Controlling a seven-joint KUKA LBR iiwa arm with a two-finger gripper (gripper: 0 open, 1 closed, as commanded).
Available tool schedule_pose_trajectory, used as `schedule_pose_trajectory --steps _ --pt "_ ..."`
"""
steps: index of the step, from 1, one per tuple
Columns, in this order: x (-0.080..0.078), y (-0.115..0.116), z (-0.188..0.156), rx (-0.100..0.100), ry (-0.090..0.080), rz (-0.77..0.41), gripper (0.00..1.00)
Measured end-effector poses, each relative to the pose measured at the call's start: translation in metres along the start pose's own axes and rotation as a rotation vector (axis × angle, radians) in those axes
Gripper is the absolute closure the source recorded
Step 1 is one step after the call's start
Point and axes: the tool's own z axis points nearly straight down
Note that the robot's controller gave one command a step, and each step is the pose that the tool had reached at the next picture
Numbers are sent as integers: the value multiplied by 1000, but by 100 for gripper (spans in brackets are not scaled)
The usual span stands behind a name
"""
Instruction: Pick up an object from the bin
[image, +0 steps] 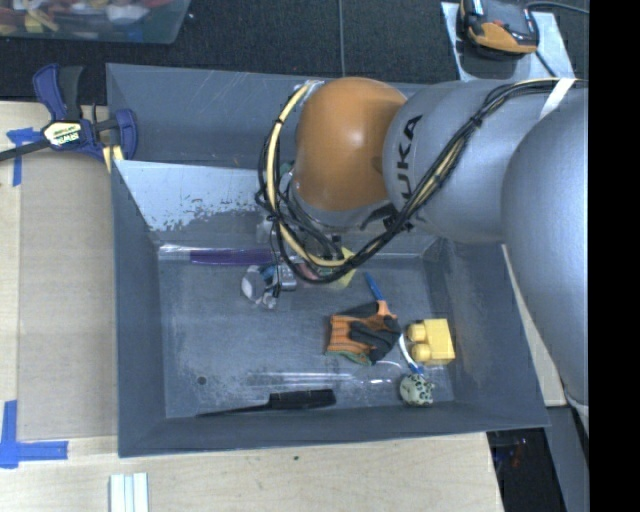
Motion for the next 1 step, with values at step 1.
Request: schedule_pose_trajectory --steps 1 --pt "-6 -8 18 -1 -2 -105 0"
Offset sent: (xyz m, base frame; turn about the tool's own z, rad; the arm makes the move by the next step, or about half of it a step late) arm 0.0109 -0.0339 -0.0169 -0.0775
